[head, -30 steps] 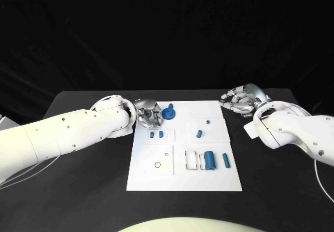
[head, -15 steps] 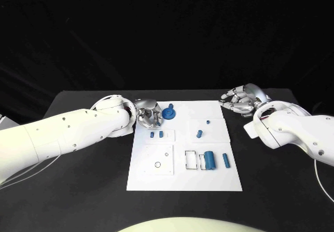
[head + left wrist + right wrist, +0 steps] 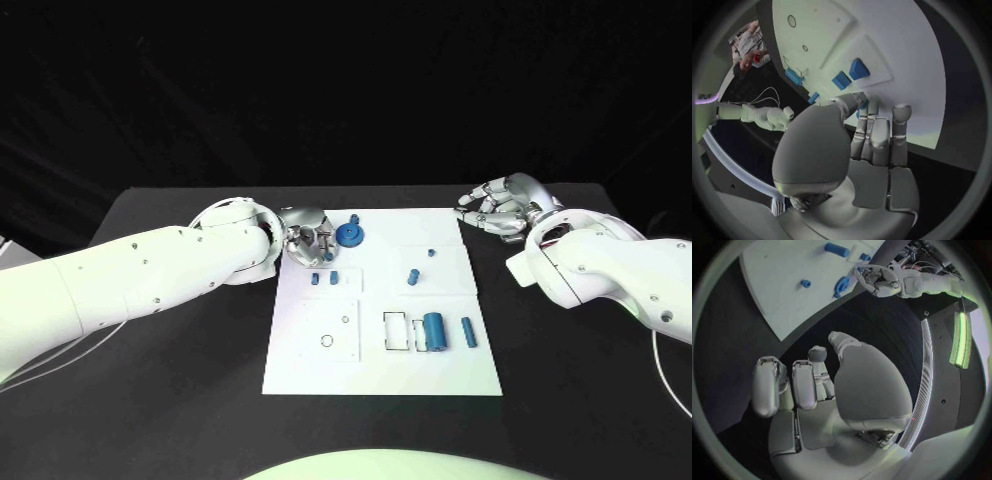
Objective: Assemble the parts on the task board
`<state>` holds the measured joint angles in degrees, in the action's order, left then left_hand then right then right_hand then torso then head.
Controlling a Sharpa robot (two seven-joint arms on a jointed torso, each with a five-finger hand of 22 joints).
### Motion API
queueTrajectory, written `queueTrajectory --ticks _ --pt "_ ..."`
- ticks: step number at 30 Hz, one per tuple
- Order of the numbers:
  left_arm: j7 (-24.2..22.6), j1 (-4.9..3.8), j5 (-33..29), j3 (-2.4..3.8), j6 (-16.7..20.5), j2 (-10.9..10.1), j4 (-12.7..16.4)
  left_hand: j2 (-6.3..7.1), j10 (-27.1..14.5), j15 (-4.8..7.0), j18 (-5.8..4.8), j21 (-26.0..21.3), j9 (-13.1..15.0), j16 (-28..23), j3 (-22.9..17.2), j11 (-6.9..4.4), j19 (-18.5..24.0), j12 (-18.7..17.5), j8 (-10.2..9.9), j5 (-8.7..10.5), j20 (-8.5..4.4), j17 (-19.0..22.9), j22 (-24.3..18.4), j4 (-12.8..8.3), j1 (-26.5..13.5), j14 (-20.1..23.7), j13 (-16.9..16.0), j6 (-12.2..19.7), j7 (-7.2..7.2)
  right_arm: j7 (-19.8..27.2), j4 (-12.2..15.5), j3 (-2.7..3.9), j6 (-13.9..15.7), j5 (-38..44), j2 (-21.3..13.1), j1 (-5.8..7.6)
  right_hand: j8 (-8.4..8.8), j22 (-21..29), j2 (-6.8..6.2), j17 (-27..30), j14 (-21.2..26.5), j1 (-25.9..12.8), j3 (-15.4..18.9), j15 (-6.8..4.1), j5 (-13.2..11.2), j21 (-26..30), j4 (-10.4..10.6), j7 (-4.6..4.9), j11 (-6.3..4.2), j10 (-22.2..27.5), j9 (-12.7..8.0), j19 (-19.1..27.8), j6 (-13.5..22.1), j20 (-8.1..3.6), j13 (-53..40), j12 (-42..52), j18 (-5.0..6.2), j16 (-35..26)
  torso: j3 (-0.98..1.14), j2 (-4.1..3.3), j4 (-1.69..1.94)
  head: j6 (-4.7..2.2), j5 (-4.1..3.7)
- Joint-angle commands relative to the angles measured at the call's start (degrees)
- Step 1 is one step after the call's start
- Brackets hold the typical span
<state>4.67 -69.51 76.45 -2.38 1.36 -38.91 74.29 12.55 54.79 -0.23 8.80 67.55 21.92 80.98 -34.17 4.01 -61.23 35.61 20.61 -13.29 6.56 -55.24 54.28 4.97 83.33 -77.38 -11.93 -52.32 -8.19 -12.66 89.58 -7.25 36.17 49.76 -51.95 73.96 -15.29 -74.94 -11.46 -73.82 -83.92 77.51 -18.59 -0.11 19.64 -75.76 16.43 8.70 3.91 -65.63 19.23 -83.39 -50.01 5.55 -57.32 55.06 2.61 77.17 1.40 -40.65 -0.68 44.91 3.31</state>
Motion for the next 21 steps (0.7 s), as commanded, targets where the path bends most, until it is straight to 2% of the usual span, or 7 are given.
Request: queueTrajectory --ticks 1,12,21 --pt "0.44 0.17 -0.45 -0.14 -1.91 0.03 0.12 0.02 -0.12 -0.22 -0.20 -0.37 0.04 -0.23 -0.31 0.33 0.51 -0.20 -0.26 0.39 0.00 0.05 -0.09 -0.08 -0.45 0.20 -0.04 0.25 -0.13 0.69 0.11 0.01 -0.62 0.40 -0.05 -0.01 -0.04 -9.18 -0.14 0.09 -1.84 0.32 -0.30 -0.39 0.12 0.39 -0.04 0.16 -0.08 -0.24 -0.06 0.20 0.15 0.05 0.05 -0.04 0.55 -0.33 -0.03 0.05 0.02 -0.04 0.07" --pt "0.22 0.29 -0.83 -0.14 -1.43 -0.08 0.46 0.26 -0.19 -0.31 -0.01 -0.97 0.08 -0.47 -0.20 0.39 1.30 -0.32 -0.46 0.43 0.14 0.86 -0.93 -0.11 -0.90 0.64 -0.03 0.20 -0.15 0.69 -0.01 0.01 -0.67 0.40 -0.07 -0.02 -0.04 -9.18 -0.14 0.09 -1.84 0.32 -0.30 -0.39 0.12 0.39 -0.04 0.16 -0.08 -0.24 -0.06 0.20 0.15 0.05 0.05 -0.04 0.55 -0.33 -0.05 0.04 0.03 -0.21 0.19" --pt "0.63 0.35 -0.86 -0.14 -1.60 -0.38 0.44 0.52 -0.26 -0.43 0.03 -1.11 -0.25 -0.44 -0.46 0.51 1.44 -0.52 -1.75 0.39 0.30 0.94 -0.99 -0.38 -1.40 0.82 -0.06 1.41 -0.39 0.66 -0.07 0.01 -0.71 0.40 -0.07 -0.02 -0.13 -9.14 -0.20 0.12 -1.86 0.26 -0.33 -0.41 0.13 0.52 -0.03 0.13 -0.10 -0.32 -0.10 0.21 0.09 0.02 0.28 -0.11 0.57 -0.42 -0.02 0.01 0.01 -0.23 0.26"
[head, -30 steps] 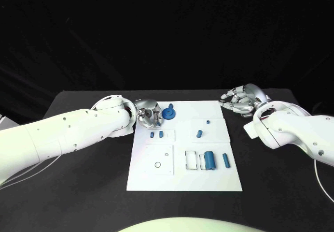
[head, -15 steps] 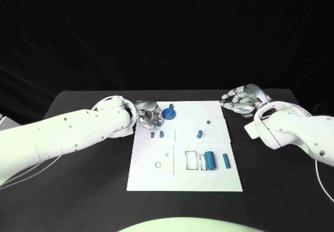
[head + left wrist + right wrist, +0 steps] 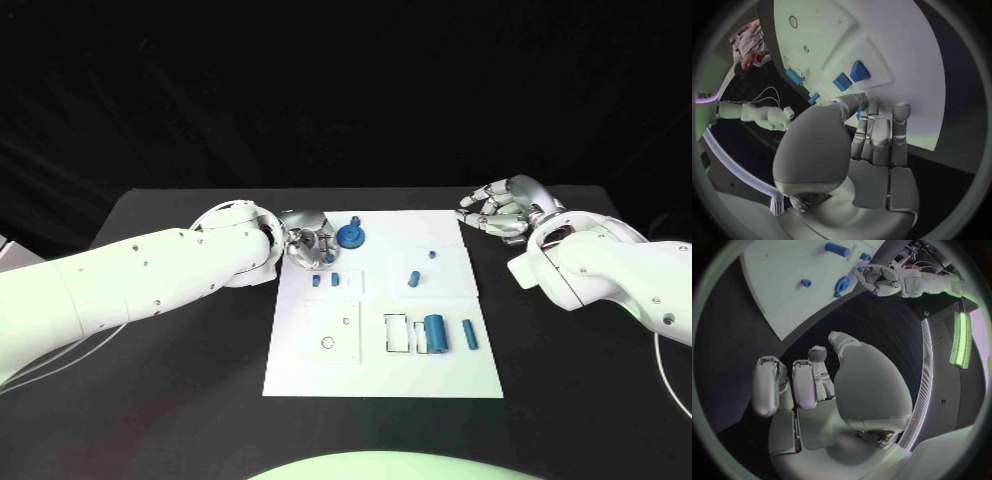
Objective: Assemble the parts on the task board
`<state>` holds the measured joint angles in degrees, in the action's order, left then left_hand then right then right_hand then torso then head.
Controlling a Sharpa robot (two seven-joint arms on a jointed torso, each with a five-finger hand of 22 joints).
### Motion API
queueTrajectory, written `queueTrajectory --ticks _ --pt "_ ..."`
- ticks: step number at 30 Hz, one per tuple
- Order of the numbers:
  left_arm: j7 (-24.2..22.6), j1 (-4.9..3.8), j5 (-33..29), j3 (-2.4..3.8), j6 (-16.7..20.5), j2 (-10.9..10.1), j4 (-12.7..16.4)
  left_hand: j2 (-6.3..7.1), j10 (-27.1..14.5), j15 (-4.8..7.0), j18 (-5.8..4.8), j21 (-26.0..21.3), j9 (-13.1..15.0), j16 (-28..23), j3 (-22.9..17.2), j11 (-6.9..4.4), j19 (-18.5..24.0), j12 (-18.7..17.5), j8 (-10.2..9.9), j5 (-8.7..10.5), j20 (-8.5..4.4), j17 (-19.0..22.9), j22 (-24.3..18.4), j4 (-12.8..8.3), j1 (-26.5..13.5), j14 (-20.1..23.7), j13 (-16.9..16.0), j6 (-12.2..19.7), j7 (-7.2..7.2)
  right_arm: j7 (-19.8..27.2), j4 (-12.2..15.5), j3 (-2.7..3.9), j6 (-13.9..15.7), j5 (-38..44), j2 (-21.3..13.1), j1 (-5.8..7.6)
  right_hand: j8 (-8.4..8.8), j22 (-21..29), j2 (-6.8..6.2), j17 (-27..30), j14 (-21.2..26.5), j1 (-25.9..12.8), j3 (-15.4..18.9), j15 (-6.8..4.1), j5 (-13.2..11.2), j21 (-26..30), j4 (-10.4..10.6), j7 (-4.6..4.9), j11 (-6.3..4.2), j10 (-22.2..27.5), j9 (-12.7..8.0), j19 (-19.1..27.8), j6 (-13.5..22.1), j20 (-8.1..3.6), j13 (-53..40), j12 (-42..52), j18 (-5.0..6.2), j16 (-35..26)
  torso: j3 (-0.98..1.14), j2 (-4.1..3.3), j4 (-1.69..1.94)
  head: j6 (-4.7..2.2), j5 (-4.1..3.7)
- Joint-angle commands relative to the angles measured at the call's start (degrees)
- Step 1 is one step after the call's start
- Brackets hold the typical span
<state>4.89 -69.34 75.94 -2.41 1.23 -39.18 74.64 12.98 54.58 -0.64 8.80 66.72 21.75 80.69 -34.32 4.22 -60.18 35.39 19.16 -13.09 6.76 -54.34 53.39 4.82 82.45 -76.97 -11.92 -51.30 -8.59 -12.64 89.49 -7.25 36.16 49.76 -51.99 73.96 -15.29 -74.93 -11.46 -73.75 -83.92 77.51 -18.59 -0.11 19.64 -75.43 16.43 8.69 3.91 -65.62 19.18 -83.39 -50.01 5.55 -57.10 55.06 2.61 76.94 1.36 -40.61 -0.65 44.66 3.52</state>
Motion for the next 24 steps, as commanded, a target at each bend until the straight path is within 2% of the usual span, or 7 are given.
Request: queueTrajectory --ticks 1,17,24 --pt "0.46 0.18 -0.36 -0.11 -1.47 -0.15 0.09 0.09 -0.04 -0.03 0.04 -0.29 -0.10 -0.15 -0.32 0.30 0.42 -0.30 -0.36 0.19 0.11 0.02 -0.12 -0.24 -0.53 0.40 -0.07 0.45 0.00 0.63 0.02 0.00 -0.70 0.40 -0.03 -0.02 -0.13 -9.15 -0.20 0.05 -1.86 0.26 -0.33 -0.41 0.13 0.20 -0.03 0.13 -0.11 -0.33 -0.05 0.21 0.09 0.02 0.07 -0.11 0.57 -0.20 0.02 -0.04 -0.03 0.02 0.08" --pt "0.77 0.24 -0.49 -0.10 -0.61 -0.71 0.08 0.54 -0.45 0.02 0.18 -0.75 -1.39 -0.19 -0.80 0.20 0.87 0.23 -3.69 0.19 0.06 0.98 -0.65 -1.05 -1.29 1.02 -0.75 4.18 0.25 0.58 -0.08 0.00 -0.67 0.40 -0.13 -0.02 -0.13 -9.15 -0.20 0.05 -1.86 0.26 -0.33 -0.41 0.13 0.20 -0.03 0.13 -0.11 -0.33 -0.05 0.21 0.09 0.02 0.07 -0.11 0.57 -0.20 0.05 -0.02 -0.02 -0.05 0.05" --pt "0.84 0.27 -0.58 -0.10 -0.16 -0.92 0.18 0.54 -0.53 0.02 0.18 -0.74 -1.53 -0.14 -0.82 0.18 0.85 0.45 -4.04 0.19 0.06 0.94 -0.62 -1.16 -1.33 1.03 -0.91 4.65 0.29 0.54 -0.09 0.00 -0.68 0.40 -0.16 -0.02 -0.13 -9.15 -0.20 0.05 -1.86 0.26 -0.33 -0.41 0.13 0.20 -0.03 0.13 -0.11 -0.33 -0.05 0.21 0.09 0.02 0.07 -0.11 0.57 -0.20 0.06 -0.06 -0.07 -0.05 0.07"
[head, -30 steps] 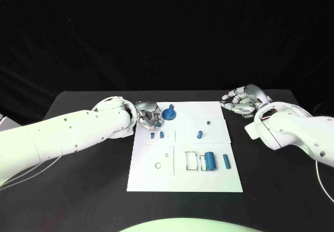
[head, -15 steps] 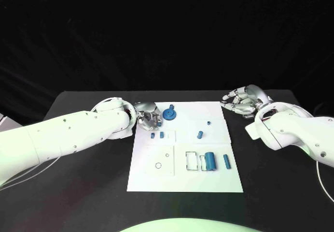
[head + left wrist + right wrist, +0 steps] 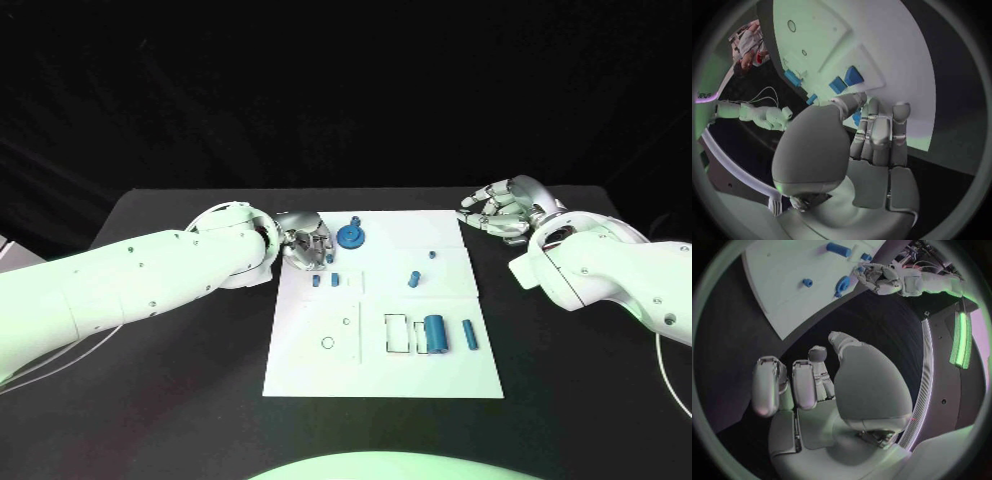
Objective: Assemble the parts on the task board
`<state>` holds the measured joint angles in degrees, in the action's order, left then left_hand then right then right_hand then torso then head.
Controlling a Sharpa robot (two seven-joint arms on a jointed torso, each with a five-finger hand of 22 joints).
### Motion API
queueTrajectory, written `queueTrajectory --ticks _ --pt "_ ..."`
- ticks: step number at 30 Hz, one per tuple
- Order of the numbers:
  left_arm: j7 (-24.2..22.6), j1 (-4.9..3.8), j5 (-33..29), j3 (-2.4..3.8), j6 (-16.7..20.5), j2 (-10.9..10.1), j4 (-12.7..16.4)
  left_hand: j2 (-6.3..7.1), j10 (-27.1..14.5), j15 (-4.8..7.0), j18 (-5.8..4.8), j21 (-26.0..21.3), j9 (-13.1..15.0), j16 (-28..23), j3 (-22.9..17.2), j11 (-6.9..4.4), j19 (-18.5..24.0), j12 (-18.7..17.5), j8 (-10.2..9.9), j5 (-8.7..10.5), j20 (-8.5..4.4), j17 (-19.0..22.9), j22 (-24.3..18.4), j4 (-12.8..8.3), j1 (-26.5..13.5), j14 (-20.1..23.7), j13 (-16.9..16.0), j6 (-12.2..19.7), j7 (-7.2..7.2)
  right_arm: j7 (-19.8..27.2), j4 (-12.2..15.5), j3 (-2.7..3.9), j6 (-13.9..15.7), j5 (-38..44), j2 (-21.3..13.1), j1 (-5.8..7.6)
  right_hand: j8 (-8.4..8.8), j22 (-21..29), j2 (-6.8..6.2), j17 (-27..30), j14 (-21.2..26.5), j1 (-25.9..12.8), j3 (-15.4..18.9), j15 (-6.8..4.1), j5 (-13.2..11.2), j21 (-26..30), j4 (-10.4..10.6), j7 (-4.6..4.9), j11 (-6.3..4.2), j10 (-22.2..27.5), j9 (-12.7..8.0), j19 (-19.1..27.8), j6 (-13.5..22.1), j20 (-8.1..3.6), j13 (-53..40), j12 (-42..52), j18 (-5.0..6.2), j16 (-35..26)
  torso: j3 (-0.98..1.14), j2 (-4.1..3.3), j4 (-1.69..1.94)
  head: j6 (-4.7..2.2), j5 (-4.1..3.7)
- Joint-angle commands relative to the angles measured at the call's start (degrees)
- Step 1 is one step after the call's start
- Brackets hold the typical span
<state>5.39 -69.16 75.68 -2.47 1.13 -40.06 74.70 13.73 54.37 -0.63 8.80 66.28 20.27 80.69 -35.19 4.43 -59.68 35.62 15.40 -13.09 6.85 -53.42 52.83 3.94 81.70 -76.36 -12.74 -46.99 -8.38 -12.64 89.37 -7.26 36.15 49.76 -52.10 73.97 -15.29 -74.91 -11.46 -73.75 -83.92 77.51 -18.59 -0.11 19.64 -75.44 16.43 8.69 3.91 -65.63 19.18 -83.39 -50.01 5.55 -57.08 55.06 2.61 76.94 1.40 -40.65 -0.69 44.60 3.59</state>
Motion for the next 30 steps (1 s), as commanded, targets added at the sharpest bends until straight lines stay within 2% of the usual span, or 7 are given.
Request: queueTrajectory --ticks 1,13,17,21,23,27,30 --pt "0.33 0.10 -0.38 -0.03 0.05 -0.08 0.15 -0.22 -0.32 0.01 0.18 -0.31 -0.05 -0.14 0.05 -0.02 0.35 0.21 -0.28 0.19 -0.04 0.01 -0.06 -0.29 -0.58 0.42 -0.09 0.34 0.08 0.54 0.03 0.01 -0.67 0.40 -0.07 -0.02 -0.13 -9.17 -0.20 0.05 -1.86 0.26 -0.33 -0.41 0.13 0.20 -0.03 0.13 -0.11 -0.33 -0.05 0.21 0.09 0.02 0.05 -0.11 0.57 -0.20 0.02 -0.03 -0.03 -0.01 0.00" --pt "-0.13 0.14 -0.70 0.03 1.89 -0.84 0.61 -0.19 -0.44 0.02 0.30 -0.59 -0.11 -0.20 0.04 -0.02 0.71 0.47 -0.46 0.17 -0.08 0.39 -0.50 -0.46 -0.54 0.59 -0.28 0.50 0.07 0.46 -0.07 0.00 -1.03 0.46 -0.15 -0.02 -0.16 -9.11 -0.25 0.22 -1.83 0.23 -0.35 -0.42 0.13 0.38 -0.04 0.12 -0.12 -0.15 -0.08 0.26 0.10 0.00 0.42 -0.42 0.60 -0.38 0.02 -0.01 -0.01 -0.08 -0.08" --pt "-0.59 0.14 -1.40 0.35 2.99 -1.72 0.84 -0.15 -1.52 -0.17 0.53 -1.39 -0.17 -0.76 0.00 0.25 1.75 0.45 -0.59 0.10 -0.05 2.16 -1.61 -0.56 -0.72 1.55 -0.39 0.49 -0.01 0.83 -0.40 0.00 -3.48 1.13 -0.19 -0.02 -0.15 -7.75 -0.90 1.36 -1.24 1.12 -0.88 -0.18 -0.19 3.95 -0.18 0.39 0.15 6.90 -0.26 1.92 0.75 0.15 8.32 -9.51 1.25 -1.69 0.03 0.02 -0.12 -0.23 -0.20" --pt "-1.76 0.13 -4.33 1.18 4.66 -3.17 0.88 -0.42 -3.92 -0.85 1.47 -4.54 -0.11 -3.14 -0.63 1.12 5.84 -0.01 -0.43 0.03 0.25 8.34 -5.77 -1.15 -0.52 5.19 -0.27 -0.43 -0.69 2.60 -0.91 -0.02 -7.84 5.10 -0.24 -0.02 -0.87 -6.55 -1.93 2.91 -0.29 3.38 -3.16 0.14 -2.98 7.37 -0.19 0.65 0.58 8.14 -0.31 3.23 0.93 0.44 17.55 -19.80 1.82 -3.69 0.05 0.01 -0.15 -0.33 -0.26" --pt "-2.93 0.12 -7.41 1.56 5.89 -3.93 0.81 -0.68 -4.10 -1.02 1.77 -5.48 0.05 -4.56 -0.99 1.37 7.26 0.16 0.05 0.03 0.40 11.90 -6.98 -1.67 -0.24 7.16 -0.25 -1.55 -1.20 3.43 -1.07 -0.03 -9.76 7.83 -0.27 -0.02 -1.24 -6.16 -2.64 3.50 0.06 4.90 -4.49 0.41 -4.54 8.63 -0.42 0.68 0.67 8.65 -0.31 3.64 0.68 0.62 23.30 -25.99 1.98 -4.51 0.07 0.03 -0.09 -0.53 -0.84" --pt "-7.39 0.07 -17.92 2.41 9.72 -5.75 0.70 -1.30 -5.04 -1.73 1.78 -6.93 0.14 -12.39 -1.60 2.35 10.05 0.53 0.74 0.02 0.89 24.48 -7.43 -3.13 0.11 15.65 0.04 -3.14 -2.06 4.86 -1.29 -0.09 -13.14 16.12 -0.17 -0.03 -1.65 -6.25 -3.87 3.18 -0.01 7.53 -6.92 0.50 -9.55 9.15 -1.16 0.12 0.82 7.11 -0.49 3.55 -0.49 0.72 32.45 -34.39 2.01 -4.58 0.07 0.00 -0.02 -0.94 -1.47" --pt "-11.58 0.05 -27.05 2.78 10.78 -7.14 1.12 -1.77 -5.20 -1.81 1.81 -7.32 0.03 -13.87 -1.55 2.49 10.67 0.64 0.63 0.00 0.99 25.31 -7.60 -3.41 0.05 16.09 0.21 -2.98 -2.29 5.14 -1.40 -0.21 -14.45 22.80 0.12 -0.20 -1.81 -6.49 -4.58 2.91 -0.13 8.33 -7.82 0.22 -10.19 9.03 -1.68 -0.44 0.71 6.53 -0.57 3.34 -1.40 0.58 36.02 -37.38 1.94 -4.49 0.02 -0.01 -0.06 -1.20 -1.85"
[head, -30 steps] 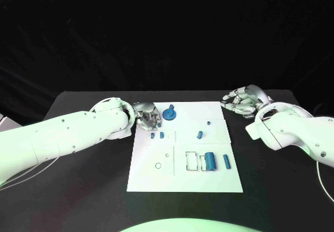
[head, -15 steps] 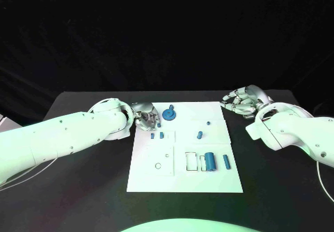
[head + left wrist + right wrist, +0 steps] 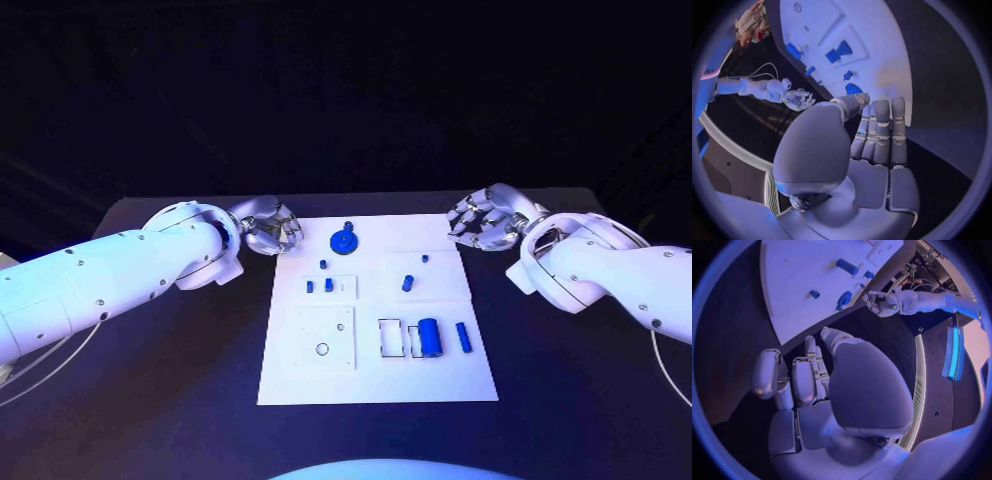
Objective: Assemble the parts on the task board
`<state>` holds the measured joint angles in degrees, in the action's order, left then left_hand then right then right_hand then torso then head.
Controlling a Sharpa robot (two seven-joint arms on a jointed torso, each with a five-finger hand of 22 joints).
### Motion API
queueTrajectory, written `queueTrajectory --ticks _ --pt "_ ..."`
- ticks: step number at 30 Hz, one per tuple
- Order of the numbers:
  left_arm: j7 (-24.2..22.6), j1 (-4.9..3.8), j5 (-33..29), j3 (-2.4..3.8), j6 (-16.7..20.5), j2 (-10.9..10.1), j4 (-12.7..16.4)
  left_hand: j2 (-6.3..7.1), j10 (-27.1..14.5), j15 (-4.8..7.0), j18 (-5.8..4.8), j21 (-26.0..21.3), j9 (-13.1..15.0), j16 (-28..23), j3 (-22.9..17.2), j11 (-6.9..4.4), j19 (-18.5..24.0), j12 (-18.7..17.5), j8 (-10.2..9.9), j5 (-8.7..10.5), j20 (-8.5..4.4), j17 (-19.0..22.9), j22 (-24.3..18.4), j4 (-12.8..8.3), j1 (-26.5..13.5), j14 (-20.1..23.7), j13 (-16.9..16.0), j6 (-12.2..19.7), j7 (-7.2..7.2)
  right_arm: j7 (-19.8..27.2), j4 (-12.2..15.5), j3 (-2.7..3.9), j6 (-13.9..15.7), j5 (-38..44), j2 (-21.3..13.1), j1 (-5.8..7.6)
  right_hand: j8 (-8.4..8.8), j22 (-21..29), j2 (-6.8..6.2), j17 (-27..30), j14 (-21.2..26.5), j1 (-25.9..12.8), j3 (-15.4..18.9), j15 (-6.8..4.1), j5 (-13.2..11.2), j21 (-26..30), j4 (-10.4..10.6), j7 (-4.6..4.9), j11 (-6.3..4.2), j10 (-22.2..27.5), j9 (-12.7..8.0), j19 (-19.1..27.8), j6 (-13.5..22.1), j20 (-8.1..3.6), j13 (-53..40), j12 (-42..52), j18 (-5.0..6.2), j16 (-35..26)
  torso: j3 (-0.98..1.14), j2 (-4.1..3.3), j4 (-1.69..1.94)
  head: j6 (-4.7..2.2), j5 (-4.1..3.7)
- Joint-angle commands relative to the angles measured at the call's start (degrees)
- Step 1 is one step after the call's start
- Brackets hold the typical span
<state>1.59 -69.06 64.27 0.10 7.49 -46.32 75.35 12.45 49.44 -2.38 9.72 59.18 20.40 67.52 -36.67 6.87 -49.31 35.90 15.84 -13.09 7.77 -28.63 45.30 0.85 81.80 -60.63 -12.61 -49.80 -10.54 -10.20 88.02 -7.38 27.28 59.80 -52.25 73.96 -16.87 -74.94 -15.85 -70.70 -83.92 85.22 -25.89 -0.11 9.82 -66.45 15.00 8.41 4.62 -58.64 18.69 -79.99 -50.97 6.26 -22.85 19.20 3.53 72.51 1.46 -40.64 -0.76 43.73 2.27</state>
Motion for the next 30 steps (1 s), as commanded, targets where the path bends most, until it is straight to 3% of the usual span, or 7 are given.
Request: queueTrajectory --ticks 1,7,13,21,30 --pt "-9.29 -0.06 -19.48 0.28 4.32 -1.39 0.76 -0.65 -0.17 -0.06 0.90 -0.25 -0.12 -0.87 -0.06 0.05 0.32 0.45 0.14 0.00 0.08 0.63 -0.10 -0.34 -0.05 0.34 0.07 -0.12 -0.17 2.68 -0.11 -0.12 -5.89 15.08 0.40 -0.36 -0.18 -6.54 -0.36 -0.19 -0.16 0.92 -0.80 0.29 -0.40 0.01 -0.51 -0.22 0.01 -0.59 -0.13 -0.11 -0.58 -0.16 2.95 -2.50 1.01 -0.07 -0.05 -0.03 -0.01 -0.41 -0.57" --pt "-17.37 -0.05 -37.84 0.49 2.79 -3.64 2.70 -1.04 -0.69 -0.39 0.85 -0.99 -0.39 -1.83 1.12 0.35 0.52 0.54 -0.38 0.00 0.43 1.24 -0.63 -0.08 -1.19 0.14 0.34 0.92 -0.54 1.65 -0.72 -0.29 -6.37 25.34 1.53 -1.75 0.22 -7.97 -0.65 -2.57 -1.46 0.91 -0.90 0.29 -0.69 -3.31 -0.91 -0.62 -0.08 -0.82 -0.40 -1.78 -0.62 -0.64 6.35 -5.20 0.42 2.22 -0.14 -0.05 0.17 -0.53 -1.05" --pt "-21.69 -0.03 -46.94 0.53 1.34 -5.29 4.49 -1.34 -1.30 -0.60 0.86 -1.81 -0.35 -2.17 1.92 0.51 0.68 0.49 -0.26 -0.08 0.66 1.42 -1.20 0.18 -1.86 0.47 0.52 0.94 -0.60 0.44 -1.08 -0.37 -6.16 30.19 2.83 -2.54 0.47 -9.45 -0.62 -5.04 -2.70 0.88 -0.62 0.26 -0.63 -7.04 -1.19 -0.88 -0.16 -0.98 -0.57 -3.49 -0.66 -0.80 8.31 -6.51 -0.29 4.71 -0.18 -0.04 0.09 -0.76 -1.11" --pt "-23.01 -0.02 -50.22 0.53 1.16 -6.48 6.11 -1.74 -1.24 -0.61 0.90 -2.03 -0.34 -2.29 2.00 0.52 0.62 0.63 -0.23 -0.12 0.67 1.48 -1.38 0.14 -1.79 0.56 0.53 0.98 -0.66 -1.22 -2.17 -0.45 -7.32 32.43 4.81 -2.77 0.42 -10.64 -0.32 -6.14 -3.20 0.76 -1.06 -0.05 -0.01 -10.06 -1.09 -1.12 -0.50 -2.54 -0.61 -4.83 -1.26 -1.04 9.61 -6.90 -0.84 5.87 -0.24 0.00 0.24 -0.66 -1.56" --pt "-23.34 -0.02 -50.67 0.53 2.04 -6.80 7.07 -2.08 -1.57 -0.61 0.92 -2.20 -0.37 -2.51 2.04 0.62 0.44 0.60 -0.29 -0.15 0.62 1.61 -1.56 -0.31 -1.32 0.68 0.64 1.18 -0.79 -3.35 -3.14 -0.62 -12.13 33.57 6.28 -3.21 0.14 -11.04 -0.08 -5.89 -3.25 0.20 -1.44 -0.57 0.14 -10.89 -0.67 -1.49 -0.89 -3.72 -0.51 -5.19 -2.20 -1.40 10.58 -7.40 -0.98 5.76 -0.14 -0.06 0.09 -0.41 -1.28"
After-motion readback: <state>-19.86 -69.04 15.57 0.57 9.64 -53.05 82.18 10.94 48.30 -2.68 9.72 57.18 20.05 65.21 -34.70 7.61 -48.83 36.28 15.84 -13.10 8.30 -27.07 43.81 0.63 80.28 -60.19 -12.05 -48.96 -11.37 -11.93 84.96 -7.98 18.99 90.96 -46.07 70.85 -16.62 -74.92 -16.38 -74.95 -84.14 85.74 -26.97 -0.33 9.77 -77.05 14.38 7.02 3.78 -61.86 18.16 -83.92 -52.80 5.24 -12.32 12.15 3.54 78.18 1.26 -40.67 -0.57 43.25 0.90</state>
